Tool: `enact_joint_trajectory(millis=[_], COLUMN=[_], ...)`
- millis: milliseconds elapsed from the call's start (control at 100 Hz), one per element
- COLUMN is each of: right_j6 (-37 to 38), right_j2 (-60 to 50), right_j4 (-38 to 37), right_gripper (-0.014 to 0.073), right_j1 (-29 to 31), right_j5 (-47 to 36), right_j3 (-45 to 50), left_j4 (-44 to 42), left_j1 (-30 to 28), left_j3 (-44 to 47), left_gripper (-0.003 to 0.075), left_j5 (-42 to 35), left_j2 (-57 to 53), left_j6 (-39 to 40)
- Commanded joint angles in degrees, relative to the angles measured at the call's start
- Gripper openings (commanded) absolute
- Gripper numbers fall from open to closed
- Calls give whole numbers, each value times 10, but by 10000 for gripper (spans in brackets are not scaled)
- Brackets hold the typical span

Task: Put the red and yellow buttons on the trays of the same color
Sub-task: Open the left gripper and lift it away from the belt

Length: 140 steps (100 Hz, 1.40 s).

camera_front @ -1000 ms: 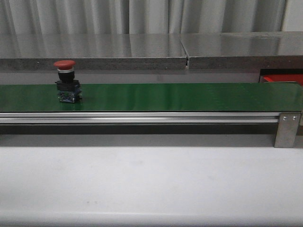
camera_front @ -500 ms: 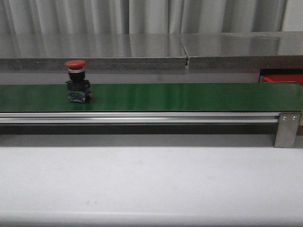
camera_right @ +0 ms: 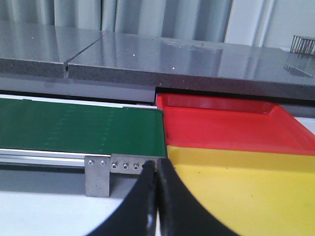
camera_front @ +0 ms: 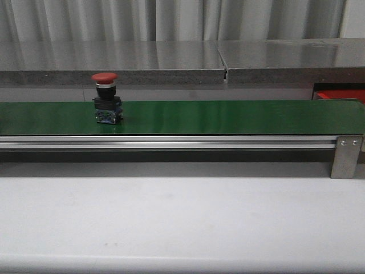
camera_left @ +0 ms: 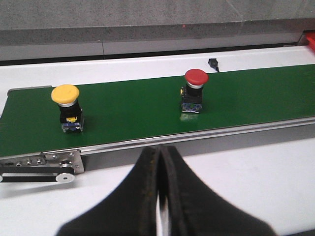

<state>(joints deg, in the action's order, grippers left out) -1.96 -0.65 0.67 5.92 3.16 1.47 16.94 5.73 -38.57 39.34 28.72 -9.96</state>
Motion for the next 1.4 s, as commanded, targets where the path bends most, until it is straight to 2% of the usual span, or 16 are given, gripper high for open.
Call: enact_joint_trajectory(millis=[0, 290, 510, 610, 770, 1180, 1390], right_j6=[-3, -2, -2, -3, -3, -4, -4], right_j2=[-10, 45, 154, 204, 282, 470, 575], right_j4=[-7, -4, 0, 4, 9, 13, 13], right_gripper=[-116, -115, -117, -117, -117, -117, -117], right_j1=[-1, -1, -1, -1, -3, -104, -157], right_j5=[-64, -32, 87, 91, 142, 268, 296], right_j3=[-13, -76, -189, -223, -288, -467, -546], left_j4=[14, 12, 12, 12, 12, 12, 12], left_j1=[5, 5, 5, 5, 5, 5, 5], left_j3=[1, 15, 15, 15, 15, 15, 15], left_gripper=[-20, -20, -20, -20, -20, -20, -20], left_j5=[-28, -7, 1, 1, 1, 1, 1], left_j2=[-27, -82, -83, -83, -83, -83, -83], left_j6=[1, 1, 1, 1, 1, 1, 1])
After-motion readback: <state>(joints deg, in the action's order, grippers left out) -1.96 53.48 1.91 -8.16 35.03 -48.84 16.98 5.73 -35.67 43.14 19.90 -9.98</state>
